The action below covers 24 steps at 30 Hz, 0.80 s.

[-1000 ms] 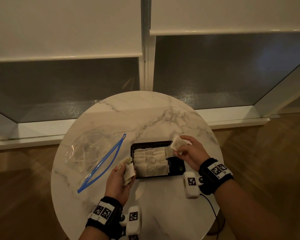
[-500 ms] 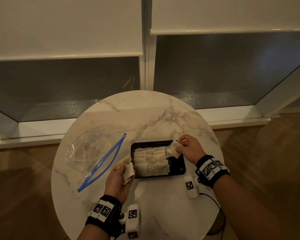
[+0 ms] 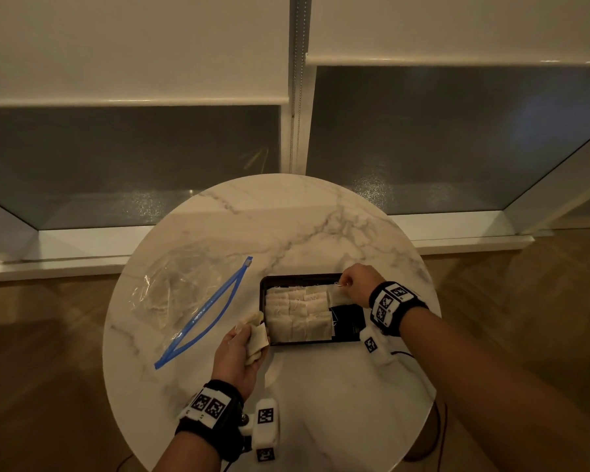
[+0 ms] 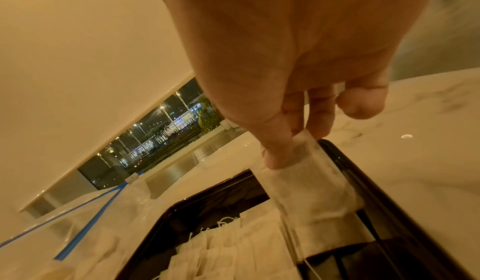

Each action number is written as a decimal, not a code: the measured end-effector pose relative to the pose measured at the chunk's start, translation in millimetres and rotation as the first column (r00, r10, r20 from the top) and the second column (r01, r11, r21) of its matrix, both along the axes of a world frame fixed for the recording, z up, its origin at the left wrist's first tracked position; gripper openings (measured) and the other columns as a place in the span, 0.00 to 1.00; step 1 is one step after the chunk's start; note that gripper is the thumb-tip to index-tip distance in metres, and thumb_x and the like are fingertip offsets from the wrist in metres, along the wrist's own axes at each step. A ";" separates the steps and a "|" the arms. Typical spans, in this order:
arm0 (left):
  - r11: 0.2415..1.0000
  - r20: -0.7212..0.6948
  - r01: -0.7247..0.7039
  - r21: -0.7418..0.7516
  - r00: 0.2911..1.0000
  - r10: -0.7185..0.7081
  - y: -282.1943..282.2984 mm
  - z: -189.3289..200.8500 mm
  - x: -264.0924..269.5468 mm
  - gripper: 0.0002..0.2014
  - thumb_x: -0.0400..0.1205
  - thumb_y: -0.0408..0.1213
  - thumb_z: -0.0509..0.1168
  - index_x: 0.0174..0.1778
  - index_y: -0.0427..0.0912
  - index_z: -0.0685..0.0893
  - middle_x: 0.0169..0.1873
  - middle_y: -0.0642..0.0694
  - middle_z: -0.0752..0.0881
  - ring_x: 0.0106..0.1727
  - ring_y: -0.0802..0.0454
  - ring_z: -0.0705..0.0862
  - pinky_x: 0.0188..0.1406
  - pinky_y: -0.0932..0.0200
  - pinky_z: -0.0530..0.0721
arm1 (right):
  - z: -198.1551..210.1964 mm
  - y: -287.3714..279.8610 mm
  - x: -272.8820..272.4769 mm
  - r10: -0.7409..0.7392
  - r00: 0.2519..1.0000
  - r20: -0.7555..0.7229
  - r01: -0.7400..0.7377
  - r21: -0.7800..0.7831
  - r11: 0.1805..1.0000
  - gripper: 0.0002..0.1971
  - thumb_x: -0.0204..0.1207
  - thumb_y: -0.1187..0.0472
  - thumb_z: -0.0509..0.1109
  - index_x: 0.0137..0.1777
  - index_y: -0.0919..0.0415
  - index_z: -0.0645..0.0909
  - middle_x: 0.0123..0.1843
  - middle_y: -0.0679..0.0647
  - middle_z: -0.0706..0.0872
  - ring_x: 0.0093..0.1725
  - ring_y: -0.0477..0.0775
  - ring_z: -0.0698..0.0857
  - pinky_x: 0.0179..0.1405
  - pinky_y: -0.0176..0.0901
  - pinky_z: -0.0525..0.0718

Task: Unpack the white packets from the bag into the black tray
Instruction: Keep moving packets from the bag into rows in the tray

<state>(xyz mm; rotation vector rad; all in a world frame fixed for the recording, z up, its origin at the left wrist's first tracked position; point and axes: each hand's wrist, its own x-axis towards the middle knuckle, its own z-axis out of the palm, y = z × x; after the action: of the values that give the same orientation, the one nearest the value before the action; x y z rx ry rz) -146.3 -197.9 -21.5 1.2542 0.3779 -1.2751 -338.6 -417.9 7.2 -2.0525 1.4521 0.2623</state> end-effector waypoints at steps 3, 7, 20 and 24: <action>1.000 -0.007 0.009 -0.009 1.000 -0.009 -0.3 -0.2 -0.1 0.15 0.90 0.35 0.58 0.72 0.39 0.80 0.66 0.34 0.85 0.57 0.43 0.85 0.46 0.52 0.85 | -0.7 -5.6 6.8 0.051 0.998 -0.047 -0.049 0.037 0.998 0.06 0.77 0.57 0.72 0.51 0.55 0.88 0.51 0.54 0.88 0.50 0.54 0.86 0.50 0.41 0.84; 1.000 0.000 0.019 0.008 1.000 -0.019 -0.1 -2.7 0.7 0.14 0.90 0.35 0.59 0.70 0.40 0.81 0.65 0.34 0.85 0.57 0.43 0.85 0.46 0.51 0.85 | -6.2 -9.3 12.3 0.103 0.989 -0.103 -0.096 0.073 0.993 0.04 0.76 0.60 0.75 0.49 0.51 0.89 0.54 0.53 0.88 0.52 0.54 0.86 0.53 0.42 0.85; 1.000 0.005 0.029 -0.009 1.000 -0.029 0.1 -4.4 5.9 0.13 0.90 0.35 0.59 0.68 0.40 0.81 0.62 0.34 0.86 0.59 0.41 0.85 0.51 0.48 0.86 | -15.4 -13.8 21.6 0.199 0.948 -0.250 -0.197 0.034 0.980 0.11 0.73 0.68 0.72 0.47 0.51 0.91 0.52 0.55 0.89 0.47 0.58 0.87 0.51 0.45 0.87; 0.999 0.008 0.035 -0.027 0.999 -0.035 0.3 -3.5 7.2 0.11 0.90 0.34 0.59 0.64 0.41 0.83 0.60 0.34 0.86 0.55 0.43 0.86 0.48 0.50 0.86 | -17.1 -15.0 22.4 0.215 0.936 -0.279 -0.225 -0.002 0.974 0.09 0.71 0.64 0.74 0.48 0.51 0.89 0.53 0.55 0.88 0.48 0.58 0.87 0.52 0.47 0.87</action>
<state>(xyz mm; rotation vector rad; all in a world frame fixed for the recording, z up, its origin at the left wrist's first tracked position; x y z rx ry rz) -139.1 -197.6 -25.0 1.2475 0.3337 -1.3007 -316.2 -432.9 -9.8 -2.2794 1.3891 0.6439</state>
